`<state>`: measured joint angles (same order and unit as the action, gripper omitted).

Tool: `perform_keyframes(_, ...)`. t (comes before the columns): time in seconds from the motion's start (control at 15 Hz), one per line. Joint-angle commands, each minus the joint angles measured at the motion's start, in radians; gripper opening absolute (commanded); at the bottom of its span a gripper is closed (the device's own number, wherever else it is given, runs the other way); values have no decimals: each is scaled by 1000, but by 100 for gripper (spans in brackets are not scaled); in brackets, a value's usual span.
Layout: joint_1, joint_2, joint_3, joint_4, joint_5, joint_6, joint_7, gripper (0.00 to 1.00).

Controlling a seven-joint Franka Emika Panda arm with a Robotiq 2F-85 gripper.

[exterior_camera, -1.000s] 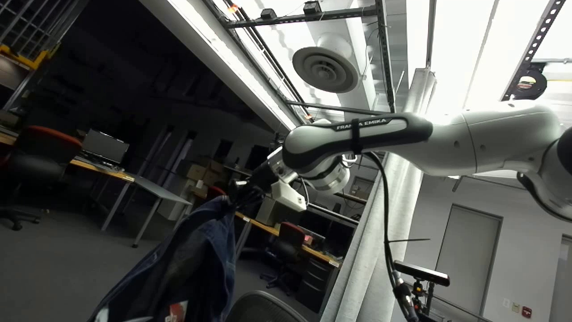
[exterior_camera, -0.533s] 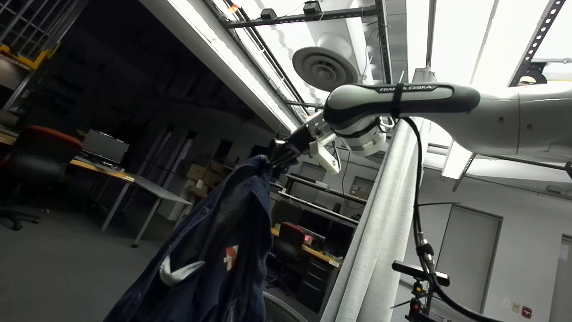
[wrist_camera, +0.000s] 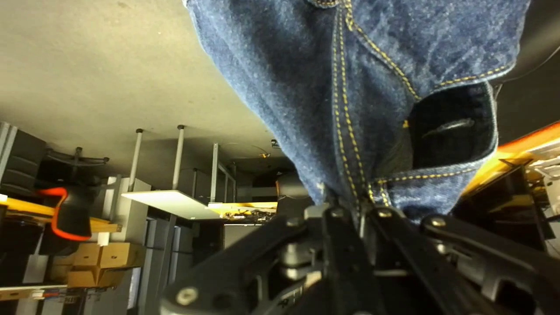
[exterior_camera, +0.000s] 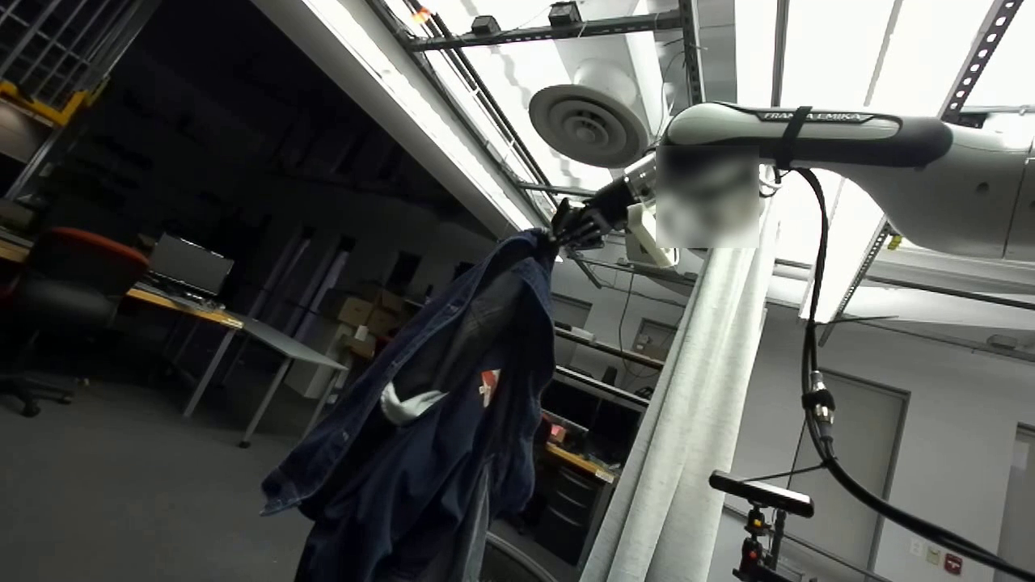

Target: Hang the denim jacket over the backrest of the chair

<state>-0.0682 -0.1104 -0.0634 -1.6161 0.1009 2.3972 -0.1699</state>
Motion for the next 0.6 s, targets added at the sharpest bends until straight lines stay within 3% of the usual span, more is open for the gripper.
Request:
perform_keyframes(0.0,-18,-28,-55,87,34,-41,-15,2)
perform_keyframes(0.2,-35,-52,-112,101,61,-55,-41,2)
perform_keyframes(0.53,-48,-88,-188,-57,102,-47,-168,2)
